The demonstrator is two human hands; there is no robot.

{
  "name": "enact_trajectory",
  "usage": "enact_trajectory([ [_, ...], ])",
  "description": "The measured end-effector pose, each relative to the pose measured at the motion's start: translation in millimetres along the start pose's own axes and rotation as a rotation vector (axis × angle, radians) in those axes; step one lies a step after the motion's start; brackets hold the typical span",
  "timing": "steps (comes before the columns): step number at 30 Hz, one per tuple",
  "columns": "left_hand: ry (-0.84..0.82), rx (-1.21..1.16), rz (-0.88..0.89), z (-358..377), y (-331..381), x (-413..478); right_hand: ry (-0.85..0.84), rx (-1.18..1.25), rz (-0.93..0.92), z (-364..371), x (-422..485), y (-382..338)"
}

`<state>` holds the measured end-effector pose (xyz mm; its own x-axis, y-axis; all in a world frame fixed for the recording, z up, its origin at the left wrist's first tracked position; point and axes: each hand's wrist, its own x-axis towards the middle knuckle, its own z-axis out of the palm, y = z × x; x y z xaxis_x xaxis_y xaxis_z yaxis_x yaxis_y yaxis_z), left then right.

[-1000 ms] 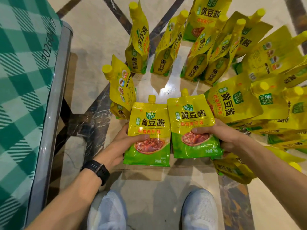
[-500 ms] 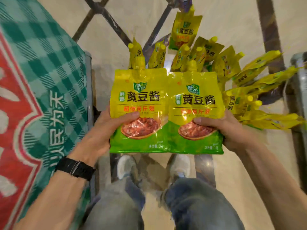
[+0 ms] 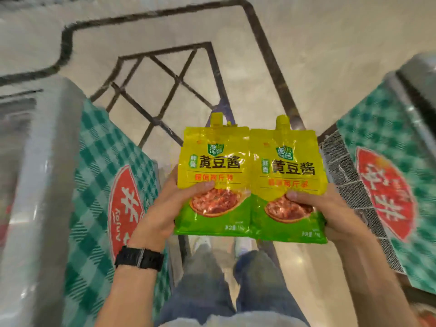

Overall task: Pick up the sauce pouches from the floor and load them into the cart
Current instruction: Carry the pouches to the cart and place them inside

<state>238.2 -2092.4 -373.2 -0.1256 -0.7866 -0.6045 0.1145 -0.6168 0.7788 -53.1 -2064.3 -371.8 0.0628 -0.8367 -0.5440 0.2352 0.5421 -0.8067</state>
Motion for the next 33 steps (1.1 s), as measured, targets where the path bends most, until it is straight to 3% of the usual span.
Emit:
enact_trajectory([
  [11,-0.288,0.159,0.038,15,73,-40,0.197,0.224,-0.127,38,-111,-21],
  [18,-0.568,0.351,0.017,97,76,-52,0.373,0.385,-0.308,4,-193,5],
  [26,-0.871,0.598,0.040,250,19,-106,0.716,0.593,-0.441,-72,-314,81],
  [33,-1.122,0.727,-0.057,366,-73,-181,0.956,0.691,-0.549,-120,-448,146],
])
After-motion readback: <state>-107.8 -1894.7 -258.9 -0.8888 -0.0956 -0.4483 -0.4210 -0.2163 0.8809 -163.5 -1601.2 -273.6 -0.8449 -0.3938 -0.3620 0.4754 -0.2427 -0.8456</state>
